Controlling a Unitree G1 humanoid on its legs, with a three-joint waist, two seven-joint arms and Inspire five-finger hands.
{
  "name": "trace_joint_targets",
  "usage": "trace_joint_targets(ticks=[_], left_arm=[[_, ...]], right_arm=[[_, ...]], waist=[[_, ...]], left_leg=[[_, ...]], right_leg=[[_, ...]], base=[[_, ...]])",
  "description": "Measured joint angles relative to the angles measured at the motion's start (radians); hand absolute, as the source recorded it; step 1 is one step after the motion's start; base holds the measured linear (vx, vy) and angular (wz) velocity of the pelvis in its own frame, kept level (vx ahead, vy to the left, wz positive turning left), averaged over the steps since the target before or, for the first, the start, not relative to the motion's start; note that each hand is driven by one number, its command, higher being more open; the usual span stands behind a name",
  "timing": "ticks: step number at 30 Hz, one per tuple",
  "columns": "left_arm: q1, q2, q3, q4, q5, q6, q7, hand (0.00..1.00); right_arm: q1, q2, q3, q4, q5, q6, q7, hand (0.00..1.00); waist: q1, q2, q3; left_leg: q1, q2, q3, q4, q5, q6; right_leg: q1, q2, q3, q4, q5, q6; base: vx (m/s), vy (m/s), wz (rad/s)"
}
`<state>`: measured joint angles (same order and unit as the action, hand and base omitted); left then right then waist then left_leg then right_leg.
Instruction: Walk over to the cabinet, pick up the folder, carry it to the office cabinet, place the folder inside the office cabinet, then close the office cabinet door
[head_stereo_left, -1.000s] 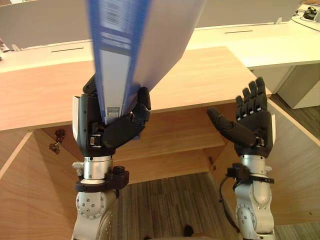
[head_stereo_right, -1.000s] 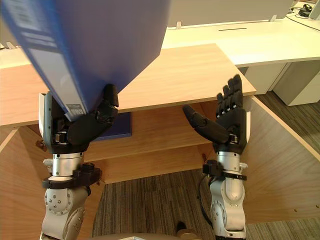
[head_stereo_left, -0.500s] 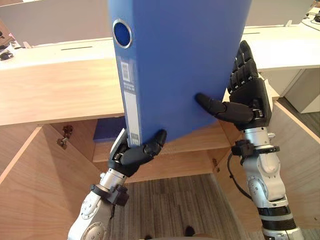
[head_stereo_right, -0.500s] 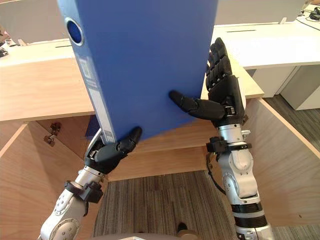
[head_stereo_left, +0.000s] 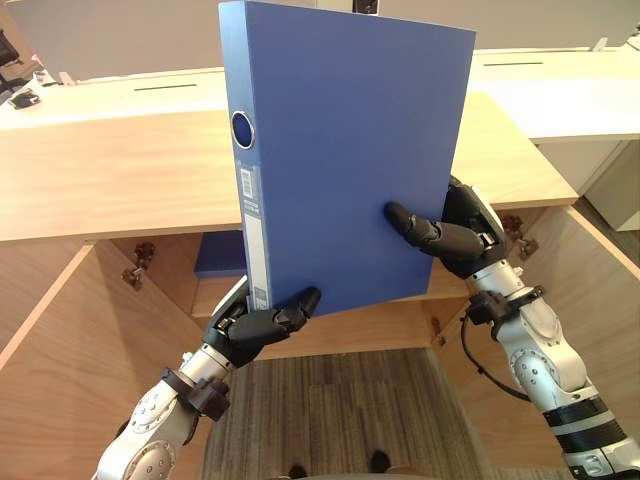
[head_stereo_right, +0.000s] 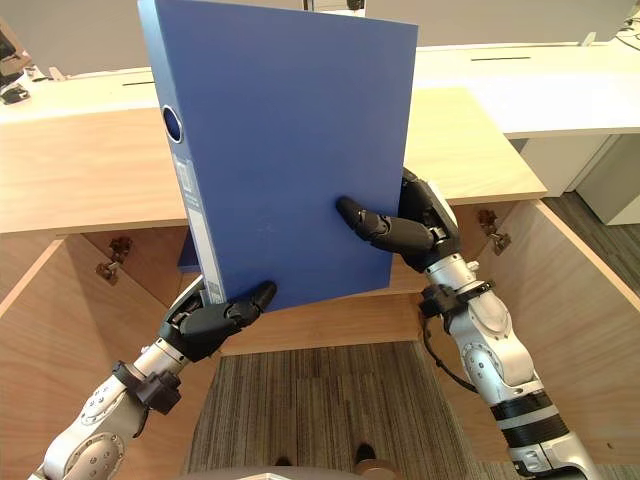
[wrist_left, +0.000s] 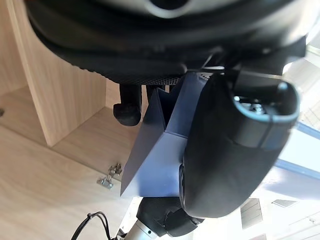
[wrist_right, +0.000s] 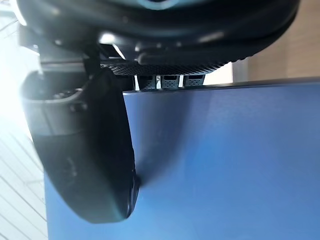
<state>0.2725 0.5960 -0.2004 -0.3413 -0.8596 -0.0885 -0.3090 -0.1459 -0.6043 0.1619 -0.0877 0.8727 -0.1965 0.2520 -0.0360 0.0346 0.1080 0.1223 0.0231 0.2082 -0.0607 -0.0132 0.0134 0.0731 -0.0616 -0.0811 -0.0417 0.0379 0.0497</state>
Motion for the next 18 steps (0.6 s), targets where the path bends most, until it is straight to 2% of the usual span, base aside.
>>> trace_joint_targets(ticks=[3, 4, 5, 10, 11, 14, 15, 17, 18], left_arm=[[-0.017, -0.056, 0.042, 0.000, 0.082, -0.010, -0.008, 0.00], [-0.023, -0.091, 0.058, -0.001, 0.113, -0.017, -0.018, 1.00], [-0.026, -0.111, 0.065, -0.004, 0.128, -0.025, -0.019, 1.00], [-0.028, -0.364, 0.205, -0.017, 0.280, -0.091, 0.011, 1.00], [-0.027, -0.429, 0.256, -0.013, 0.310, -0.105, 0.059, 1.00], [-0.015, -0.536, 0.399, 0.026, 0.355, -0.137, 0.182, 1.00], [-0.013, -0.549, 0.432, 0.046, 0.364, -0.143, 0.210, 1.00], [0.005, -0.576, 0.564, 0.165, 0.371, -0.148, 0.306, 1.00], [0.017, -0.581, 0.583, 0.194, 0.372, -0.148, 0.325, 1.00]], right_arm=[[0.000, 0.066, -0.021, 0.000, 0.000, 0.000, 0.000, 0.00], [0.000, 0.102, -0.035, -0.004, -0.003, 0.000, -0.001, 0.00], [0.001, 0.121, -0.045, -0.005, -0.015, 0.001, -0.002, 0.00], [0.045, 0.292, -0.129, -0.122, -0.131, 0.009, -0.016, 0.00], [0.060, 0.327, -0.140, -0.167, -0.173, 0.009, -0.035, 0.00], [0.078, 0.390, -0.202, -0.233, -0.246, -0.002, -0.060, 0.00], [0.079, 0.400, -0.220, -0.242, -0.248, -0.005, -0.064, 0.00], [0.079, 0.432, -0.282, -0.267, -0.248, -0.031, -0.090, 0.00], [0.079, 0.438, -0.296, -0.270, -0.248, -0.038, -0.098, 0.00]], waist=[[0.008, 0.000, 0.000], [0.012, 0.000, 0.000], [0.016, -0.001, 0.000], [0.040, -0.002, -0.001], [0.041, -0.002, -0.001], [0.042, -0.003, -0.002], [0.042, -0.002, -0.002], [0.042, -0.005, -0.004], [0.041, -0.006, -0.005]], left_leg=[[0.000, 0.000, 0.000, -0.001, 0.001, 0.000], [0.000, 0.000, 0.000, -0.001, 0.001, 0.000], [0.000, 0.000, 0.000, -0.002, 0.001, 0.000], [0.000, 0.002, -0.002, -0.002, 0.001, 0.000], [0.000, 0.003, -0.004, -0.002, 0.001, 0.000], [0.000, 0.004, -0.007, -0.003, 0.001, -0.001], [0.001, 0.004, -0.007, -0.004, 0.001, -0.001], [0.004, 0.003, -0.008, -0.013, 0.006, -0.003], [0.006, 0.003, -0.008, -0.017, 0.007, -0.004]], right_leg=[[0.000, 0.000, 0.000, 0.000, 0.000, 0.000], [0.000, 0.000, 0.000, 0.000, 0.000, 0.000], [0.000, 0.000, 0.000, 0.000, 0.000, 0.000], [0.000, -0.003, -0.002, 0.000, 0.000, 0.000], [0.001, -0.003, -0.003, 0.000, 0.000, 0.000], [0.003, -0.003, -0.006, 0.000, 0.000, 0.000], [0.003, -0.003, -0.006, 0.000, 0.000, 0.000], [0.003, -0.003, -0.008, 0.000, 0.000, 0.000], [0.003, -0.002, -0.008, 0.000, 0.000, 0.000]], base=[[0.00, 0.000, 0.00], [0.00, 0.000, 0.00], [0.00, 0.000, 0.00], [-0.01, -0.006, 0.00], [0.00, 0.000, 0.00], [-0.02, -0.027, 0.03], [-0.04, -0.035, 0.02], [-0.03, -0.032, 0.01], [0.00, 0.000, 0.00]])
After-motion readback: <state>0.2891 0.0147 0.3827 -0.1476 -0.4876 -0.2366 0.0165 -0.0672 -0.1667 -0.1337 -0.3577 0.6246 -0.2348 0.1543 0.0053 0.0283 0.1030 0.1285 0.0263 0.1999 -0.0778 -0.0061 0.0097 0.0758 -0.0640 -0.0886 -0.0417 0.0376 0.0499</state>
